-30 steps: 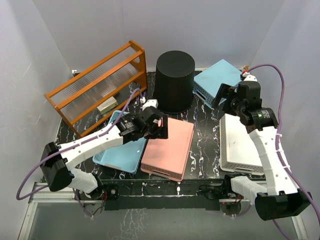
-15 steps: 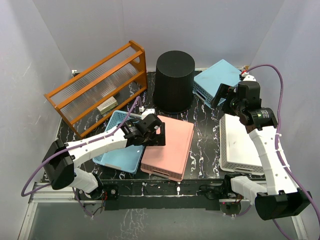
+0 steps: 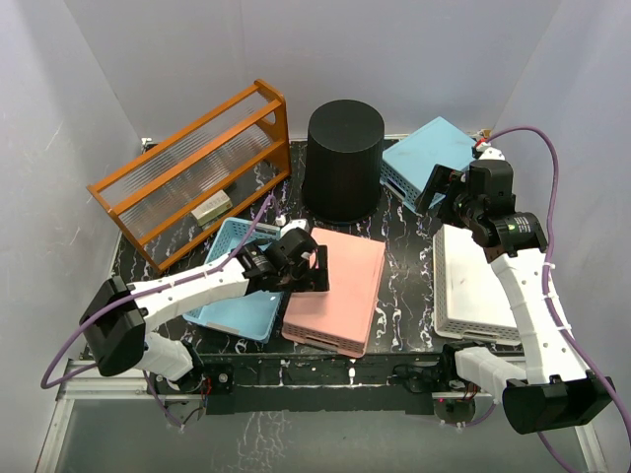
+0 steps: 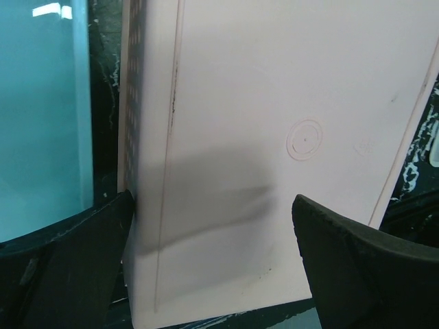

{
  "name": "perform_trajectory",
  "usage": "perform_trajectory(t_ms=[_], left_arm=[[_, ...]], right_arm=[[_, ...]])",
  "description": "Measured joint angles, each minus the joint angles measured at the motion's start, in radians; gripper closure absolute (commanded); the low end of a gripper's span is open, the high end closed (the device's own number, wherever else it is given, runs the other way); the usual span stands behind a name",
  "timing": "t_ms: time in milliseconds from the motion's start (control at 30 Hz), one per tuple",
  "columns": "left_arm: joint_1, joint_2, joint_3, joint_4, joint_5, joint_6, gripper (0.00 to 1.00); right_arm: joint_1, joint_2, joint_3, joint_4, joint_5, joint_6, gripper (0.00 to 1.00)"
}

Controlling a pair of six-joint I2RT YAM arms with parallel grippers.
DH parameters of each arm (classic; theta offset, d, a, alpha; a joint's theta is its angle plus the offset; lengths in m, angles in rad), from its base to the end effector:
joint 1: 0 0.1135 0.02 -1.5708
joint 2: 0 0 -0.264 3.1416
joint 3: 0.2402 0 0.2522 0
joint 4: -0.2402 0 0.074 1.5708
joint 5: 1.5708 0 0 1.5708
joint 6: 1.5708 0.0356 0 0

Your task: Turn the large container upside down

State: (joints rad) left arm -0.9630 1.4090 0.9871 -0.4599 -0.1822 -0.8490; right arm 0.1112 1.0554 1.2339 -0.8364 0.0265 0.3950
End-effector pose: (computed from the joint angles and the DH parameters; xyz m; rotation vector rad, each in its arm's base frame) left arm 0.1737 -0.2383 0.2443 0.0611 2.5204 -0.5696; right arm 0.2058 0.0220 0.3787 0.3312 2.2152 0.2467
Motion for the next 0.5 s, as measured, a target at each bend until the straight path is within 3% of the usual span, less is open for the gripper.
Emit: perform_trajectory(t_ms=[233, 500], left_arm=[[0.0, 0.022, -0.027, 0.154, 0.129, -0.012, 0.01], [0.0, 0.235, 0.035, 0.357, 0.313, -0.011, 0.01]], right_arm=[[0.0, 0.0, 0.0, -0.003, 0.001, 0.0, 0.02], [0.0, -0.021, 0.0, -0.044, 0.008, 0.0, 0.02]])
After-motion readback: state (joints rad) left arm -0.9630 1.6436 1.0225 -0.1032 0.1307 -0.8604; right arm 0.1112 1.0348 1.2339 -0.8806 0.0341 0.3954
